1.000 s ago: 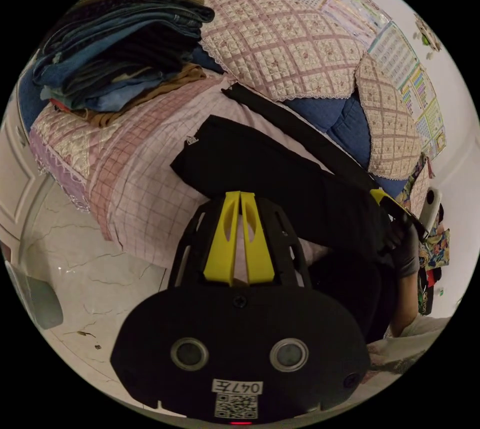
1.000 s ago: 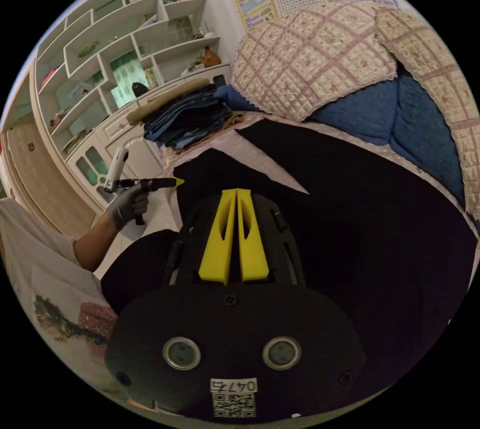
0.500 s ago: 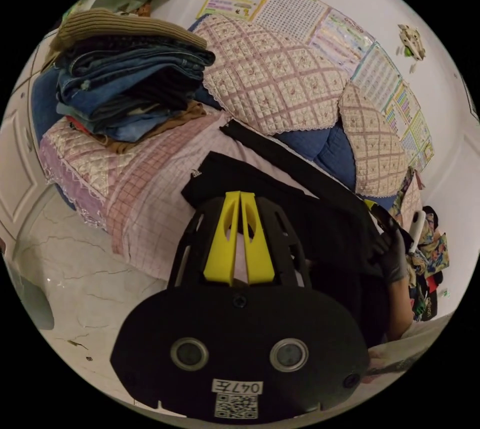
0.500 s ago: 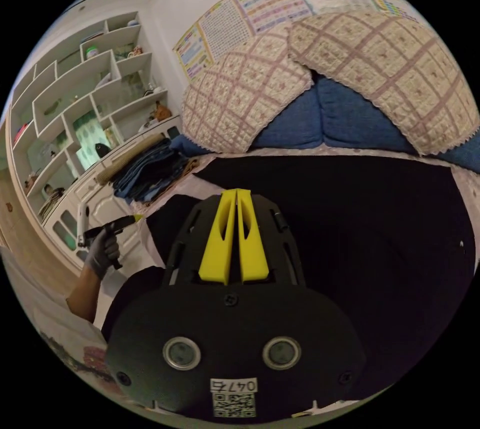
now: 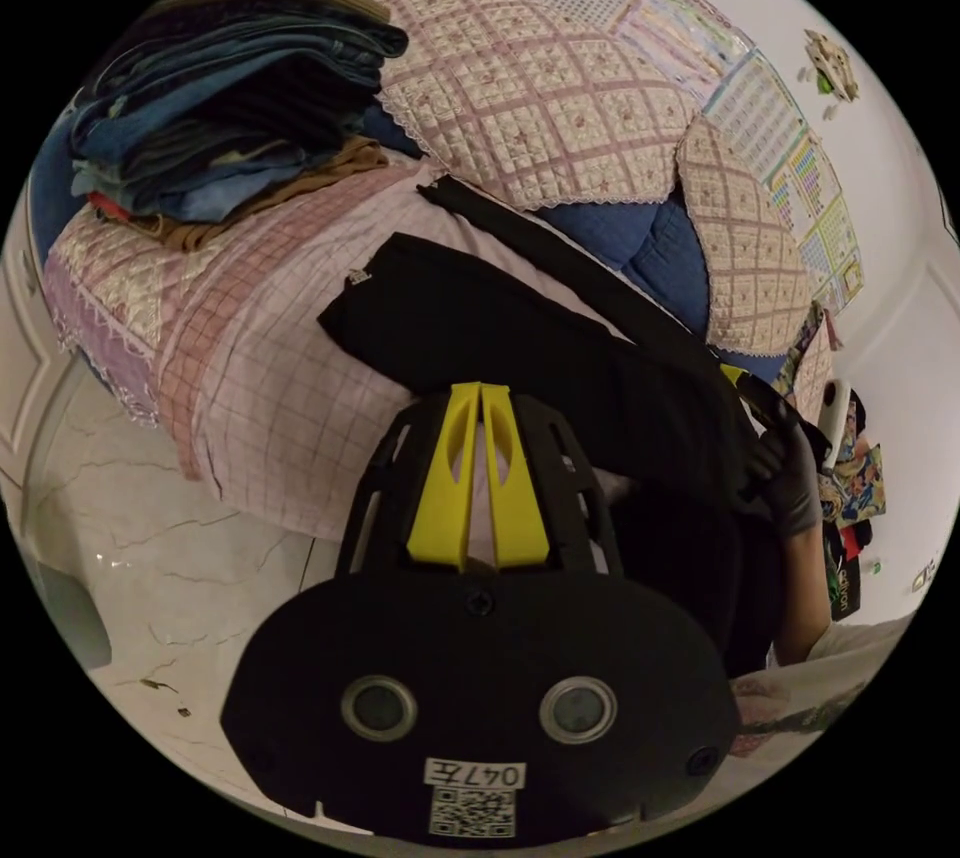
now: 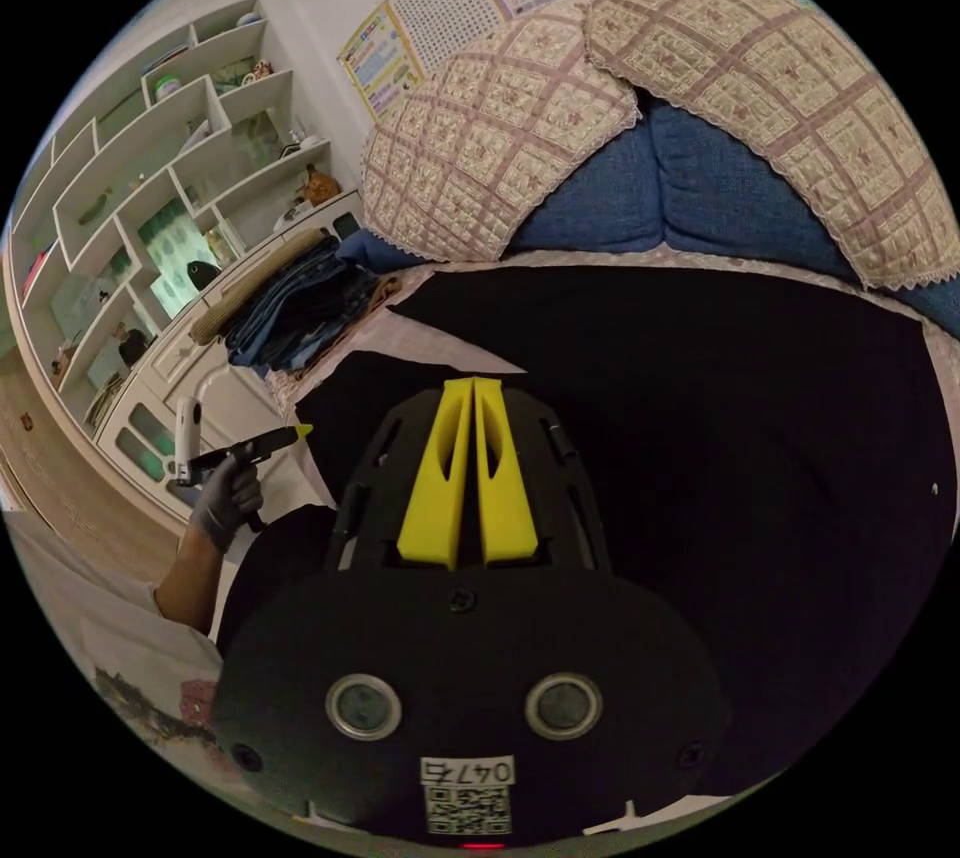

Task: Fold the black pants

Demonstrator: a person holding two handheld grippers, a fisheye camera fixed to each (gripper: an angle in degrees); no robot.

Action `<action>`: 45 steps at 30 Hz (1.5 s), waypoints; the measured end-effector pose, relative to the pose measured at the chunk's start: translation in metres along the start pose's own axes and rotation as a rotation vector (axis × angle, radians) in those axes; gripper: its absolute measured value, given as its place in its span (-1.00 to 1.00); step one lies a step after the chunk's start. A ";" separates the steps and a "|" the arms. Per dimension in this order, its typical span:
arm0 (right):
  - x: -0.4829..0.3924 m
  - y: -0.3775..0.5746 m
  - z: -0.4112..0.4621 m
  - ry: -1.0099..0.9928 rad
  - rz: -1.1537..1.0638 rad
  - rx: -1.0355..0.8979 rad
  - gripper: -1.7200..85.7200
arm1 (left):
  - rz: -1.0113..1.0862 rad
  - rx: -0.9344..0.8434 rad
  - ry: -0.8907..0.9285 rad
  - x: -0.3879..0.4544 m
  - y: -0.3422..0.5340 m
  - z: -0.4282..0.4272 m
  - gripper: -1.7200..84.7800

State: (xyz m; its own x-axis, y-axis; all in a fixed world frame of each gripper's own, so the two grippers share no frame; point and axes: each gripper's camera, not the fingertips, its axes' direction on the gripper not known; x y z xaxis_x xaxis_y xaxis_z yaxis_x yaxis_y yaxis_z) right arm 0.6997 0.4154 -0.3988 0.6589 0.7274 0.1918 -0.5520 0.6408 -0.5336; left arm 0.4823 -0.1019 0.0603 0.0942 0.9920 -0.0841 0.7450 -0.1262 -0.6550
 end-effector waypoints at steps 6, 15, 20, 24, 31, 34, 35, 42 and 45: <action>-0.003 -0.002 0.008 -0.030 -0.001 -0.019 -0.99 | 0.015 0.051 0.028 -0.002 -0.011 -0.009 -0.98; -0.009 -0.001 0.013 -0.021 0.003 -0.032 -0.99 | 0.054 0.016 0.001 0.009 -0.033 0.004 -0.98; -0.011 0.000 0.014 -0.035 0.017 -0.032 -0.99 | 0.050 0.009 -0.005 0.009 -0.047 0.006 -0.98; -0.015 0.001 0.014 -0.033 0.013 -0.029 -0.99 | 0.020 0.004 -0.032 0.004 -0.056 0.003 -0.98; -0.022 0.005 0.011 -0.039 0.018 -0.019 -0.99 | 0.033 0.079 -0.042 0.010 -0.076 -0.024 -0.98; -0.026 0.008 0.009 -0.038 0.016 -0.016 -0.99 | 0.045 0.071 -0.038 0.015 -0.085 -0.026 -0.98; -0.028 0.009 0.008 -0.036 0.017 -0.014 -0.99 | 0.046 0.069 -0.037 0.016 -0.088 -0.026 -0.98; -0.035 0.017 -0.001 -0.041 0.021 0.013 -0.99 | 0.042 0.059 -0.027 0.021 -0.104 -0.032 -0.98; -0.041 0.021 -0.005 -0.047 0.007 0.025 -0.99 | 0.039 0.066 -0.027 0.022 -0.111 -0.040 -0.98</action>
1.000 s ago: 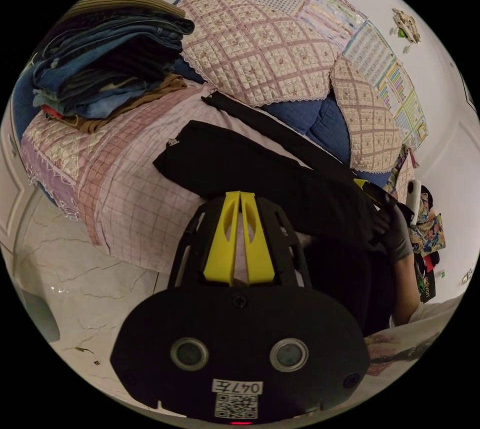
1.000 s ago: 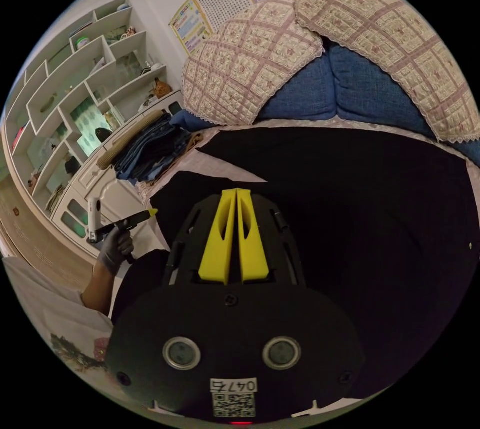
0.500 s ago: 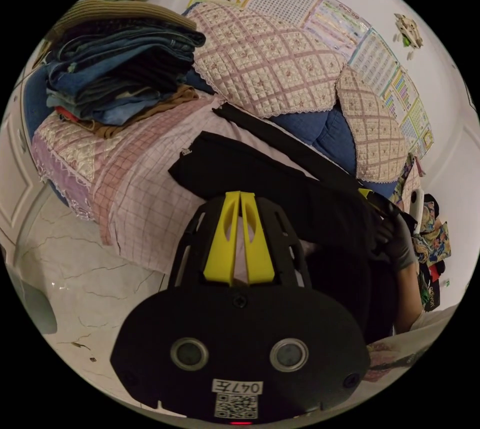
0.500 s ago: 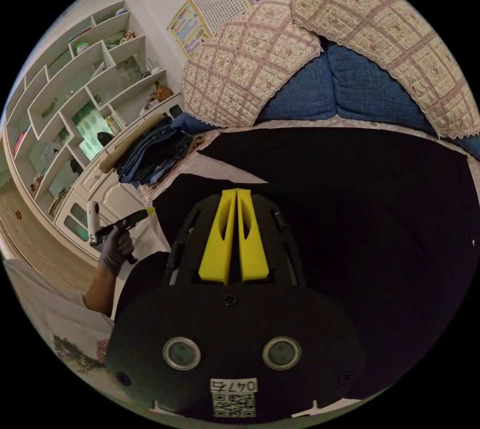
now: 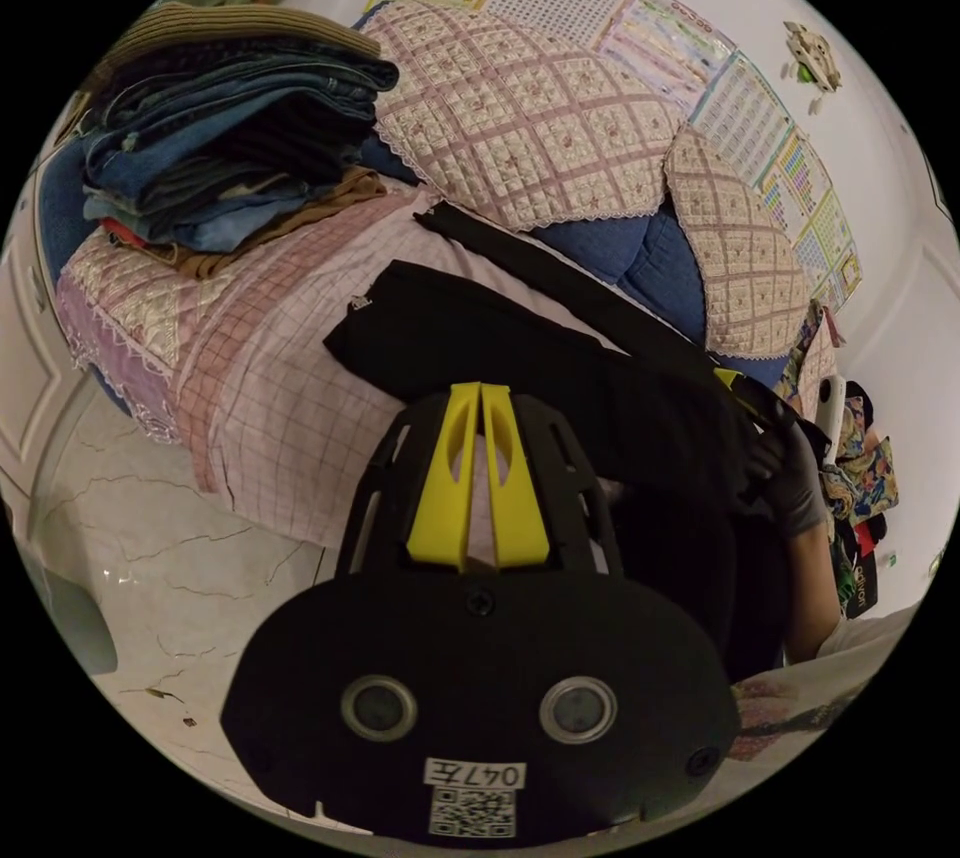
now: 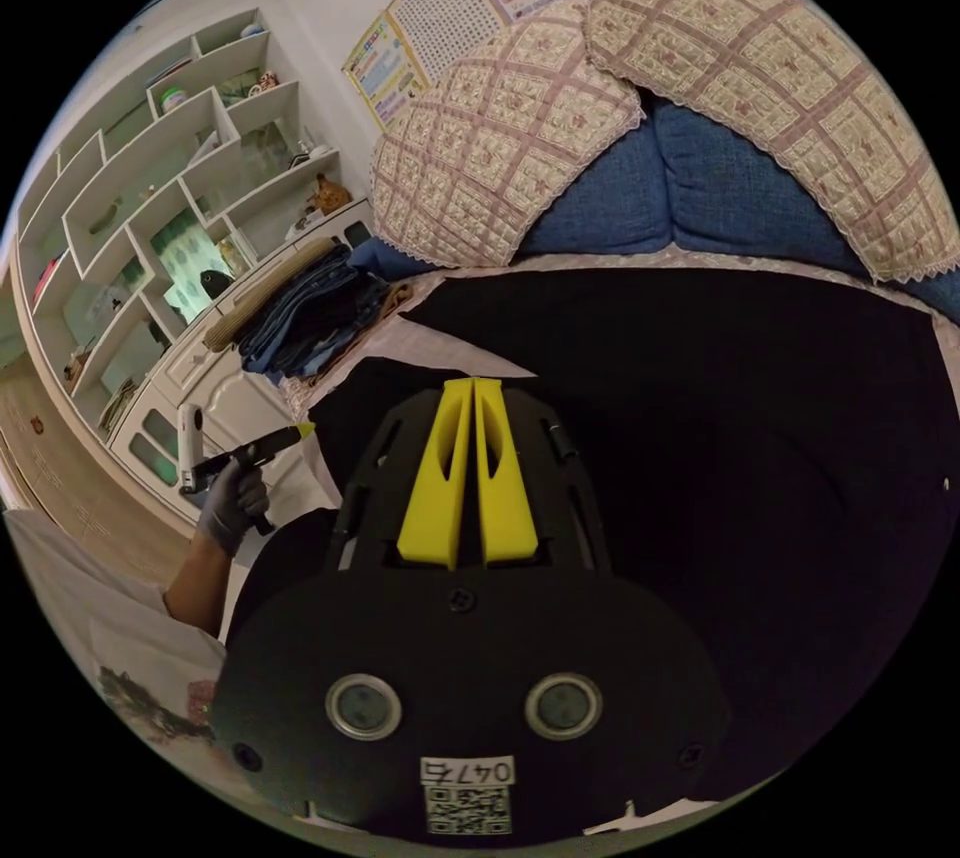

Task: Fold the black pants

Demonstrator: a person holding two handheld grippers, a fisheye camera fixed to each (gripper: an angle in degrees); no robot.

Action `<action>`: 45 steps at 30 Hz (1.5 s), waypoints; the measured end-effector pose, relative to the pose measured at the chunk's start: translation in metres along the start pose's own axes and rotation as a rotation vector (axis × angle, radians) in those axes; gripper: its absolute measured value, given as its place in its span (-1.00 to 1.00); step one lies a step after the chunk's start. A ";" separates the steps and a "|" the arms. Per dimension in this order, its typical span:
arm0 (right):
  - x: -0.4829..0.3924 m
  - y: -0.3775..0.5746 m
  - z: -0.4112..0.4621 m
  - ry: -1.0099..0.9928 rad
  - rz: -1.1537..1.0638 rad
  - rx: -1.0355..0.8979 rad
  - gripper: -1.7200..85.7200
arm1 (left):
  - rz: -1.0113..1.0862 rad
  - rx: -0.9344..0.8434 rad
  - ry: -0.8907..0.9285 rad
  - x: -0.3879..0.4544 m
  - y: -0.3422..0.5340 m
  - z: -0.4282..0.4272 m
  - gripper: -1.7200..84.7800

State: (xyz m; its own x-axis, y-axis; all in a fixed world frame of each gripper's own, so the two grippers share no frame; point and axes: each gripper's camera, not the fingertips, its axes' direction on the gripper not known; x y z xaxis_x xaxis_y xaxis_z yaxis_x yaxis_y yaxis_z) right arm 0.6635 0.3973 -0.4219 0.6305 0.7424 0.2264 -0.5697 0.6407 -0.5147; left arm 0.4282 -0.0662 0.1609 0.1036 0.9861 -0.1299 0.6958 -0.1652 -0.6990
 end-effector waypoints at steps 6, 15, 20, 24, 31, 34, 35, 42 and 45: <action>-0.014 0.008 -0.008 0.004 -0.035 0.015 -0.99 | 0.000 0.004 0.000 0.003 -0.012 -0.012 -0.98; -0.035 0.027 -0.024 0.049 -0.086 0.029 -0.99 | 0.004 -0.007 0.008 0.015 -0.024 -0.029 -0.98; -0.038 0.041 -0.036 0.042 -0.079 0.035 -0.99 | 0.002 -0.009 0.010 0.019 -0.027 -0.042 -0.98; -0.041 0.052 -0.045 0.041 -0.092 0.030 -0.99 | -0.002 -0.012 0.015 0.024 -0.026 -0.054 -0.98; -0.046 0.079 -0.066 0.045 -0.132 0.031 -0.97 | -0.004 -0.014 0.019 0.032 -0.019 -0.076 -0.98; -0.046 0.092 -0.080 0.045 -0.142 0.047 -0.96 | -0.004 -0.014 0.021 0.035 -0.013 -0.086 -0.98; -0.045 0.098 -0.086 0.046 -0.149 0.056 -0.95 | -0.005 -0.013 0.022 0.036 -0.011 -0.091 -0.98; -0.039 0.132 -0.117 0.055 -0.185 0.072 -0.92 | -0.018 -0.009 0.025 0.040 0.011 -0.120 -0.98; -0.032 0.149 -0.132 0.057 -0.188 0.074 -0.90 | -0.026 -0.010 0.028 0.039 0.024 -0.131 -0.98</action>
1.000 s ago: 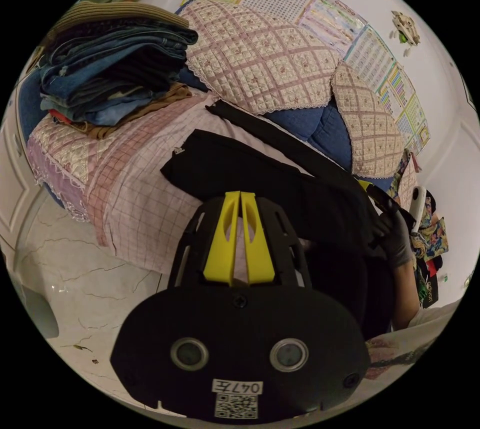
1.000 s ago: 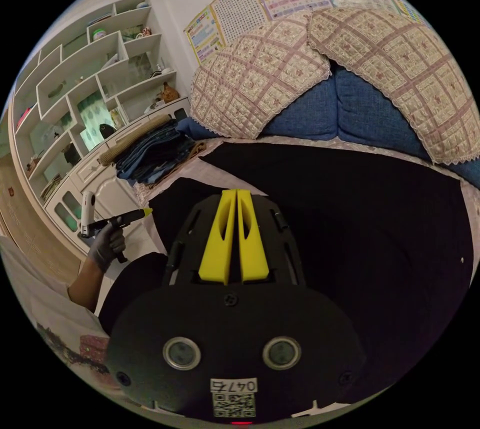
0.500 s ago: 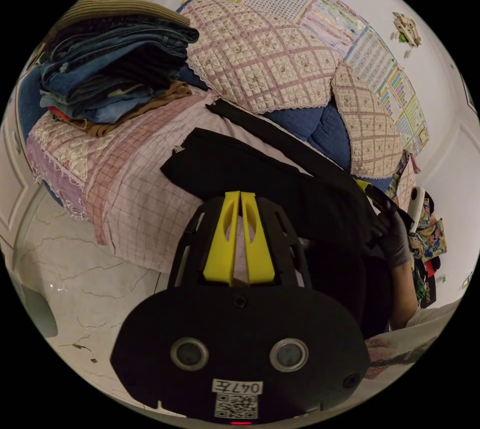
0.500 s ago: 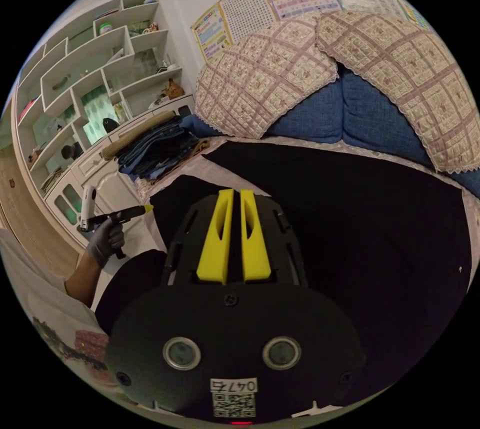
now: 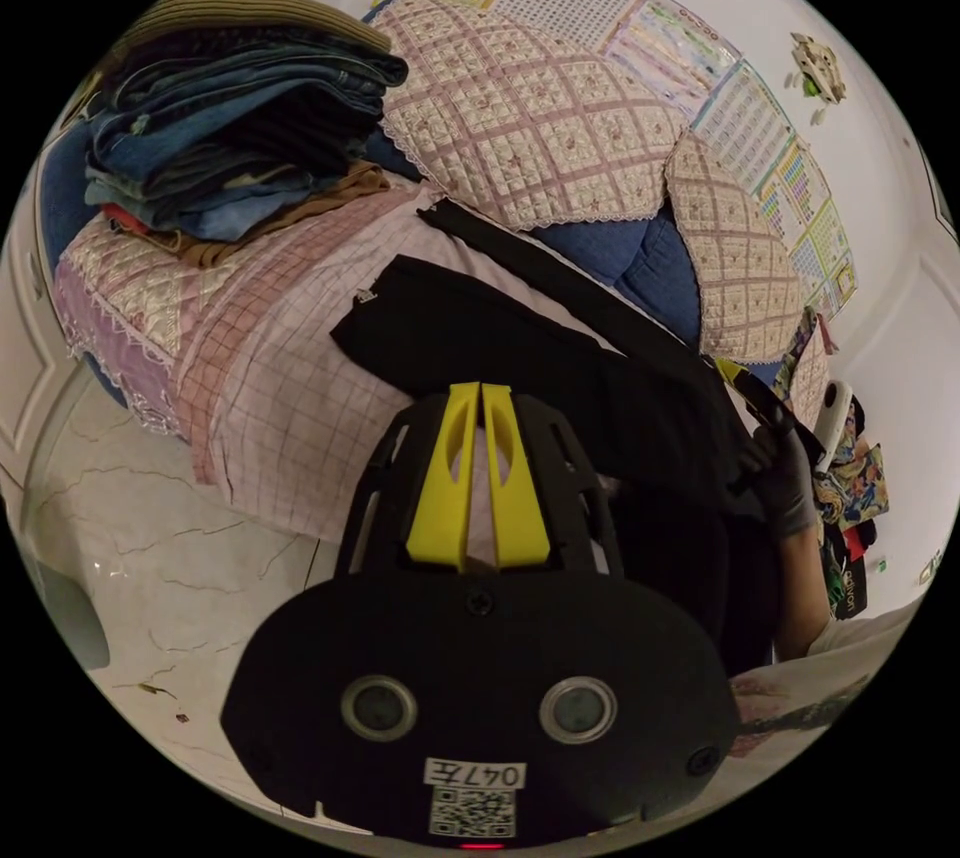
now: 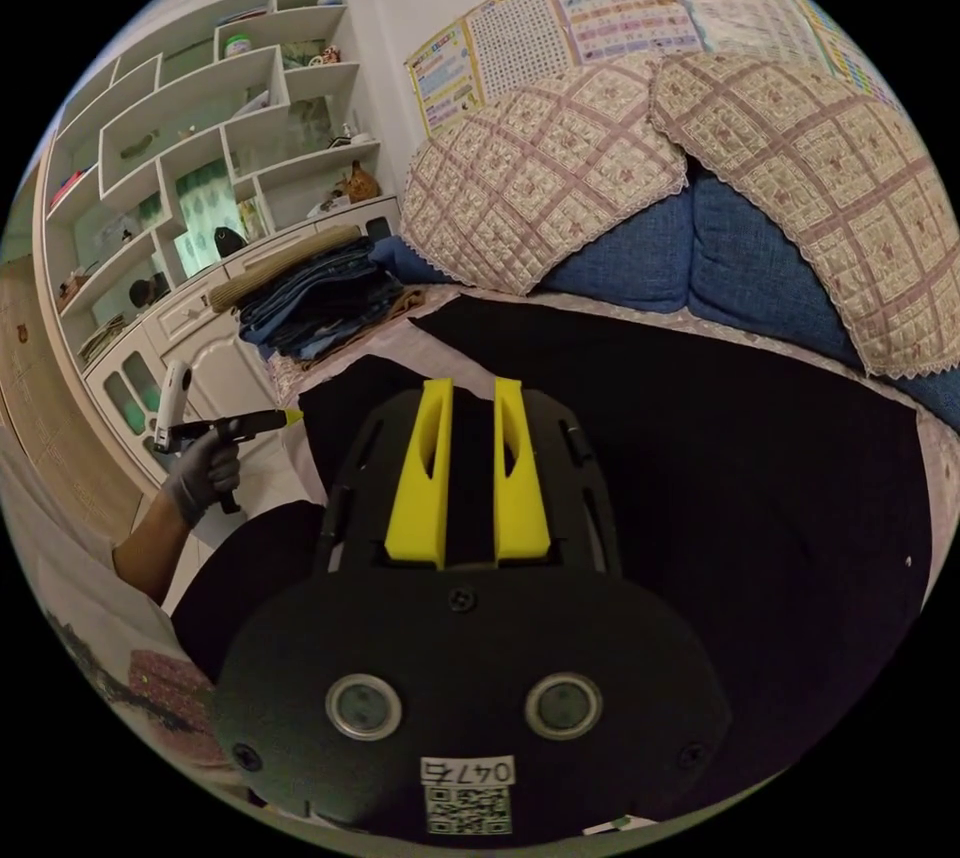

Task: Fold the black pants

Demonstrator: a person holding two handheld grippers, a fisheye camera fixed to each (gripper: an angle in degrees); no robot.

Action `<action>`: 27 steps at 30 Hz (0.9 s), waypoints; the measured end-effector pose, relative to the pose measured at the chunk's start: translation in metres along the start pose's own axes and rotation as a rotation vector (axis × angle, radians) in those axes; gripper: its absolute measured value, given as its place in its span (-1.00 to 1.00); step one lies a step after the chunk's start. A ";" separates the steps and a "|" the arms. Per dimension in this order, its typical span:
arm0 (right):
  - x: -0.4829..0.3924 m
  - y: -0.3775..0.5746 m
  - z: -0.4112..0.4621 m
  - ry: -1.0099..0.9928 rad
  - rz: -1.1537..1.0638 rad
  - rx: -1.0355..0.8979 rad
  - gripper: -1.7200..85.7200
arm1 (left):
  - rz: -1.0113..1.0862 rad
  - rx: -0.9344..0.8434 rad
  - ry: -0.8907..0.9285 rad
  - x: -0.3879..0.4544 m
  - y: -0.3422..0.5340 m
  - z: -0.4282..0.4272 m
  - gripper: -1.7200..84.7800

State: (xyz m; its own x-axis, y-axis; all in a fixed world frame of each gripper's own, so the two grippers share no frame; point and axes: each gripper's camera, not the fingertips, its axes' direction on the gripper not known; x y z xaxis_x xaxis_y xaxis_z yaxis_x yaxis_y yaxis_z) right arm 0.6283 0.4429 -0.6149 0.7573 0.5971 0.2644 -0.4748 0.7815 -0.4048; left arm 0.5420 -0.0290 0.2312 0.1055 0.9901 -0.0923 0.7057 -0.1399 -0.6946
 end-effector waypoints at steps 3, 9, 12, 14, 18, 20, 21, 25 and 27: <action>0.007 0.018 -0.021 0.006 -0.001 0.026 -0.89 | -0.014 0.005 -0.003 -0.003 0.014 -0.013 -0.98; 0.038 0.073 -0.151 0.325 0.013 0.308 -0.92 | -0.071 0.015 -0.044 -0.023 0.046 -0.048 -0.98; 0.071 0.141 -0.264 0.587 0.137 0.476 -0.95 | -0.064 0.003 -0.039 -0.035 0.066 -0.066 -0.97; 0.117 0.206 -0.337 0.631 0.326 0.457 -0.94 | -0.080 -0.027 0.008 -0.044 0.081 -0.068 -0.96; 0.167 0.303 -0.396 0.640 0.530 0.275 -0.91 | -0.109 -0.063 0.061 -0.049 0.115 -0.061 -0.90; 0.187 0.353 -0.410 0.600 0.618 0.170 -0.90 | -0.114 -0.075 0.094 -0.045 0.127 -0.055 -0.88; 0.191 0.363 -0.411 0.587 0.635 0.153 -0.89 | -0.121 -0.085 0.130 -0.044 0.136 -0.051 -0.87; 0.227 0.418 -0.411 0.457 0.739 0.127 -0.85 | -0.150 -0.109 0.176 -0.042 0.163 -0.043 -0.85; 0.245 0.434 -0.407 0.404 0.769 0.113 -0.84 | -0.173 -0.117 0.186 -0.045 0.182 -0.043 -0.84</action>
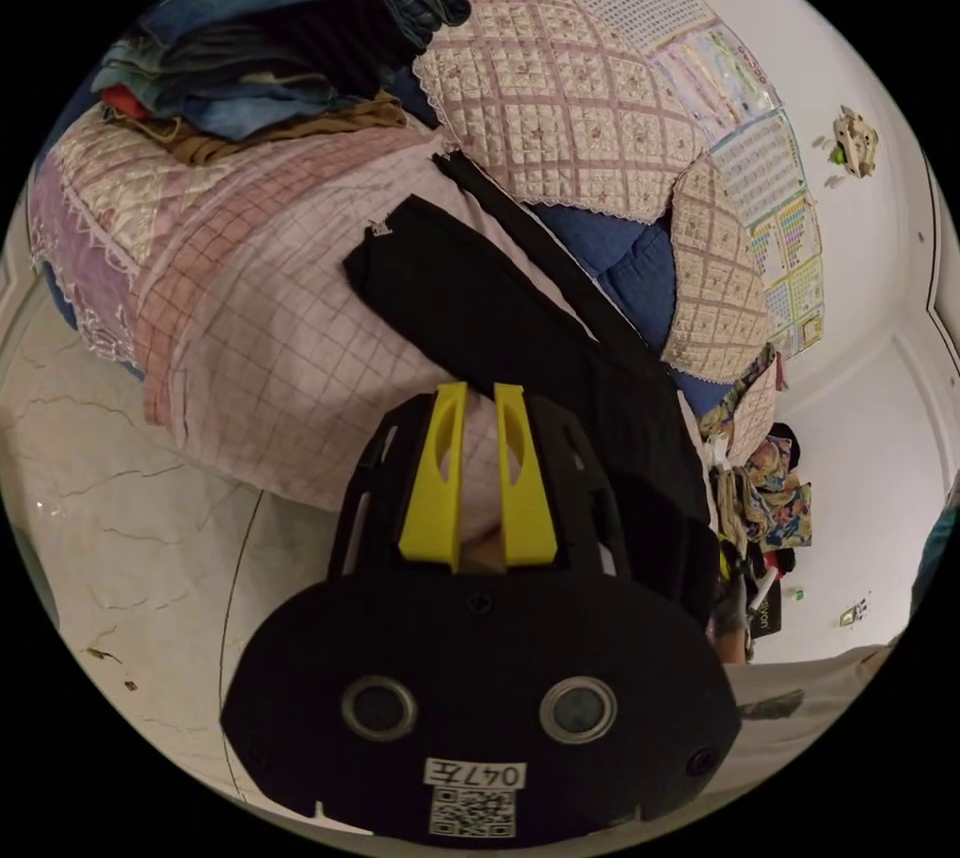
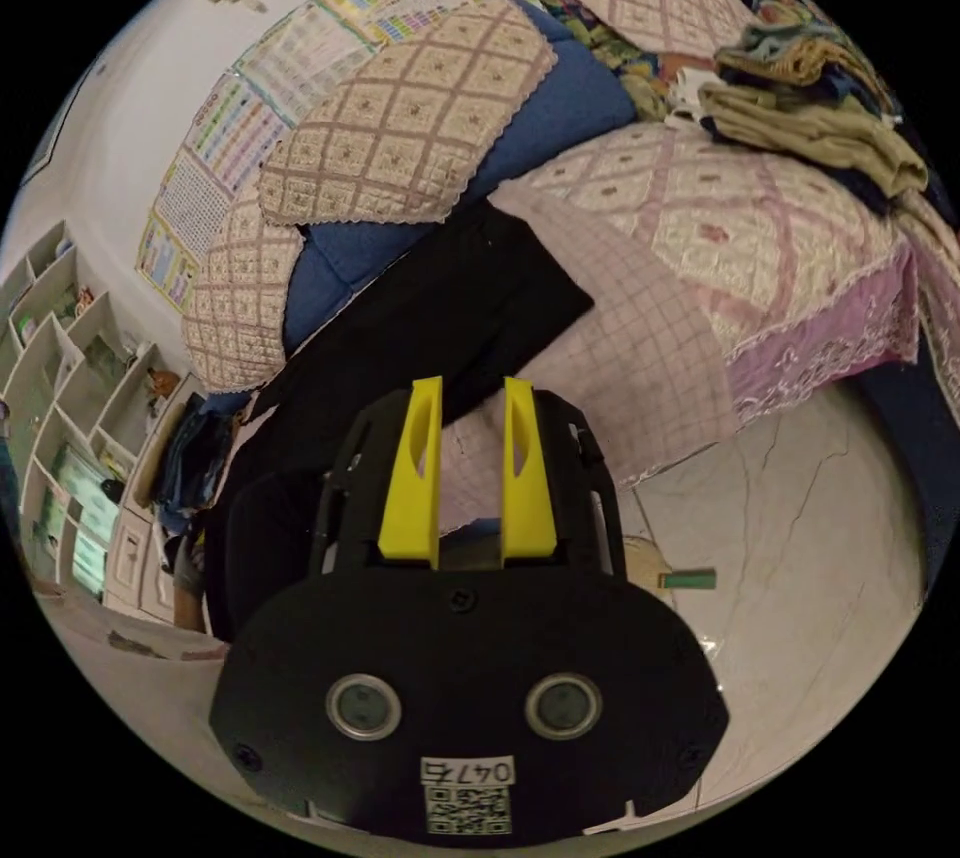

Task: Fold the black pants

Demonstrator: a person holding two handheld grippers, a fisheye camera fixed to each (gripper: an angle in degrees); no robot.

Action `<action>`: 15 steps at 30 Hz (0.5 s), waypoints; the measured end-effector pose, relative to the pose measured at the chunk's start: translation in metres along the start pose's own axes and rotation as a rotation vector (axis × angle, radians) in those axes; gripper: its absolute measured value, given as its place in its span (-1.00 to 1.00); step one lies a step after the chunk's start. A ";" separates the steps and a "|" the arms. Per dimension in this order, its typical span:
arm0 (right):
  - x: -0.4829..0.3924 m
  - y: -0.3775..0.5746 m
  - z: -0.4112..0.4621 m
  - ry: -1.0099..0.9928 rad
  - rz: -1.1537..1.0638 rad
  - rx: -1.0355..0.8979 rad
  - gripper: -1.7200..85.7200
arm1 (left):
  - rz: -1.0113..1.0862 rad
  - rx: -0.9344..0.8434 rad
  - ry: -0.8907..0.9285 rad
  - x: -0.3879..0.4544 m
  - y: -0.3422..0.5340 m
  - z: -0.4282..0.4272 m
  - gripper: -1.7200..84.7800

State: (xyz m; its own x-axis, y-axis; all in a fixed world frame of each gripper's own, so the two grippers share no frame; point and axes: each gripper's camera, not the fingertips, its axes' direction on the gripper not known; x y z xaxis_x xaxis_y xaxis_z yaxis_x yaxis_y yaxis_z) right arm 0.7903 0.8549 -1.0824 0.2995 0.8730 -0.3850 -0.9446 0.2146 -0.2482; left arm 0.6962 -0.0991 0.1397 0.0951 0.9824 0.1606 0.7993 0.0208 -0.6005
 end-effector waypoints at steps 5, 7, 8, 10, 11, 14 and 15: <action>0.051 -0.002 0.019 -0.082 0.053 -0.034 -0.84 | -0.024 0.010 0.033 -0.015 0.044 -0.007 -0.83; 0.065 -0.004 0.021 -0.087 0.059 -0.039 -0.85 | -0.031 0.015 0.023 -0.021 0.061 -0.010 -0.83; 0.073 -0.005 0.022 -0.083 0.060 -0.045 -0.86 | -0.038 0.017 0.027 -0.027 0.072 -0.011 -0.83; 0.085 -0.008 0.023 -0.075 0.055 -0.059 -0.87 | -0.053 0.021 0.041 -0.035 0.089 -0.010 -0.83; 0.092 -0.009 0.023 -0.069 0.054 -0.063 -0.87 | -0.062 0.025 0.050 -0.040 0.100 -0.009 -0.83; 0.108 -0.008 0.022 -0.047 0.067 -0.060 -0.86 | -0.080 0.033 0.061 -0.052 0.129 -0.003 -0.83; 0.111 -0.008 0.022 -0.044 0.073 -0.058 -0.85 | -0.087 0.034 0.065 -0.057 0.139 0.000 -0.83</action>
State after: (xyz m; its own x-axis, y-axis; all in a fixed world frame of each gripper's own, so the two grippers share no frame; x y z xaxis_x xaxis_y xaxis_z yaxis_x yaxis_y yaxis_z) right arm 0.8278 0.9604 -1.1036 0.2227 0.9039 -0.3653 -0.9539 0.1248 -0.2728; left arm 0.8019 -0.1521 0.0465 0.0655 0.9625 0.2634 0.7856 0.1130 -0.6083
